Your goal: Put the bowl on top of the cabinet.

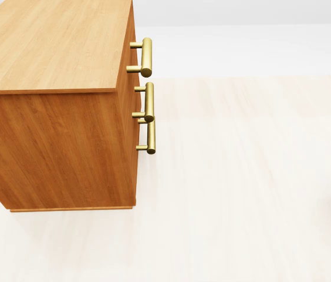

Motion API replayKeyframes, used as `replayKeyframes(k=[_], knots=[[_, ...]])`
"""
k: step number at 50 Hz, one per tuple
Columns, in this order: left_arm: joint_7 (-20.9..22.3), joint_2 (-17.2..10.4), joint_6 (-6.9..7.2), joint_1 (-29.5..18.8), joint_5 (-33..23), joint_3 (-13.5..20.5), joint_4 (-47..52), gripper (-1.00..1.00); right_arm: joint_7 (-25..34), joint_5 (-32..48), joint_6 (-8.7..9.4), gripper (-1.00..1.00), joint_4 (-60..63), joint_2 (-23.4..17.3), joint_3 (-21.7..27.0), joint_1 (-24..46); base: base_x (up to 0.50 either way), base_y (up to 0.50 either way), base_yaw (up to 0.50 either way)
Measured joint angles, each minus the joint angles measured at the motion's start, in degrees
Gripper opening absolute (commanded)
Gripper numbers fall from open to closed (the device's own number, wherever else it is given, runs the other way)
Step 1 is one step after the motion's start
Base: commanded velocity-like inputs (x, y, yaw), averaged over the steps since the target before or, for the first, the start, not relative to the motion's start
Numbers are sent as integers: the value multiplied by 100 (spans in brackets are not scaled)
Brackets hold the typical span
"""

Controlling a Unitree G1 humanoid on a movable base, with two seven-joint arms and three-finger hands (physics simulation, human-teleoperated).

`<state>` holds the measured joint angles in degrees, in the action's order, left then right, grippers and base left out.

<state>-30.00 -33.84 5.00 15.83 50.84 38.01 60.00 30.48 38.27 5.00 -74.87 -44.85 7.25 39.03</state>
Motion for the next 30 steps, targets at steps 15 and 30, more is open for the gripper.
replayKeyframes(k=[15, 30], knots=[[0, -6, 0, 15, 8, 12, 0, 100, -166, -31, 0, 100, -38, 43, 1, 7, 0, 0, 0], [0, 17, 0, 11, -25, -4, 0, 100, -598, -92, 0, -100, -2, 15, 69, 120, 0, 0, 0]])
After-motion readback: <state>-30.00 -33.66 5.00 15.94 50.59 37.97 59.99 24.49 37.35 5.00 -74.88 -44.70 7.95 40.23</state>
